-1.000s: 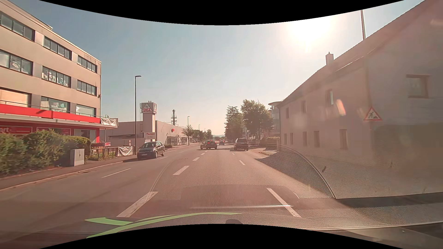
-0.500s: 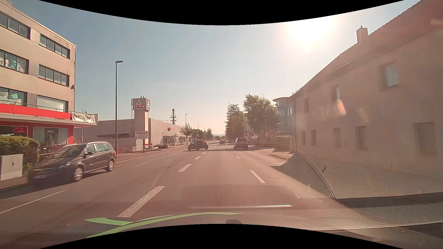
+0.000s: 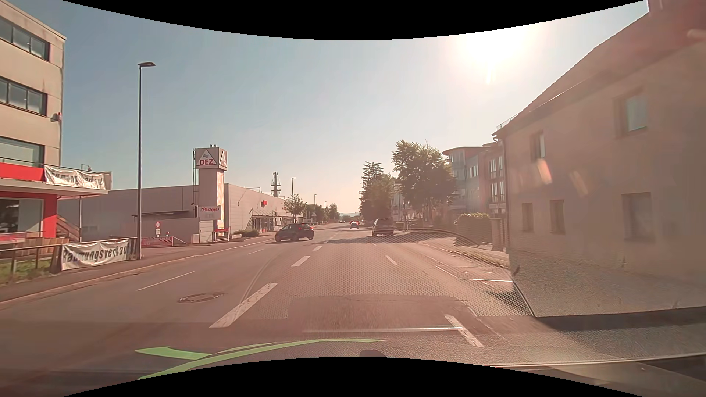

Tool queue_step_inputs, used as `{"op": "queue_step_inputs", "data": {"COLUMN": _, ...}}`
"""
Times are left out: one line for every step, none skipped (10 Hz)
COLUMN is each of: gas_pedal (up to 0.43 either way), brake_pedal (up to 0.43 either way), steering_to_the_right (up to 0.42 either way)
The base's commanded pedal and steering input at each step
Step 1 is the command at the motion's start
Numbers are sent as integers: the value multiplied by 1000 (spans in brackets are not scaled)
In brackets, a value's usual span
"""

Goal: Follow the waypoints while adhering to traffic rules and regulations

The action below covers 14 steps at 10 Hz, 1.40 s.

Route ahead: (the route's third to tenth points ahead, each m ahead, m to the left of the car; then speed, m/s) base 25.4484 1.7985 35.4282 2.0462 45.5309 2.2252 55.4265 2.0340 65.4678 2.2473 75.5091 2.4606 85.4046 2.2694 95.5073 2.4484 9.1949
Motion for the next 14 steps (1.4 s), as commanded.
{"op": "queue_step_inputs", "data": {"gas_pedal": 130, "brake_pedal": 0, "steering_to_the_right": -2}}
{"op": "queue_step_inputs", "data": {"gas_pedal": 130, "brake_pedal": 0, "steering_to_the_right": -2}}
{"op": "queue_step_inputs", "data": {"gas_pedal": 130, "brake_pedal": 0, "steering_to_the_right": -2}}
{"op": "queue_step_inputs", "data": {"gas_pedal": 130, "brake_pedal": 0, "steering_to_the_right": -2}}
{"op": "queue_step_inputs", "data": {"gas_pedal": 130, "brake_pedal": 0, "steering_to_the_right": -2}}
{"op": "queue_step_inputs", "data": {"gas_pedal": 138, "brake_pedal": 0, "steering_to_the_right": -2}}
{"op": "queue_step_inputs", "data": {"gas_pedal": 138, "brake_pedal": 0, "steering_to_the_right": -3}}
{"op": "queue_step_inputs", "data": {"gas_pedal": 138, "brake_pedal": 0, "steering_to_the_right": -3}}
{"op": "queue_step_inputs", "data": {"gas_pedal": 130, "brake_pedal": 0, "steering_to_the_right": -2}}
{"op": "queue_step_inputs", "data": {"gas_pedal": 110, "brake_pedal": 0, "steering_to_the_right": -3}}
{"op": "queue_step_inputs", "data": {"gas_pedal": 110, "brake_pedal": 0, "steering_to_the_right": -3}}
{"op": "queue_step_inputs", "data": {"gas_pedal": 110, "brake_pedal": 0, "steering_to_the_right": -3}}
{"op": "queue_step_inputs", "data": {"gas_pedal": 98, "brake_pedal": 0, "steering_to_the_right": -3}}
{"op": "queue_step_inputs", "data": {"gas_pedal": 79, "brake_pedal": 0, "steering_to_the_right": -3}}
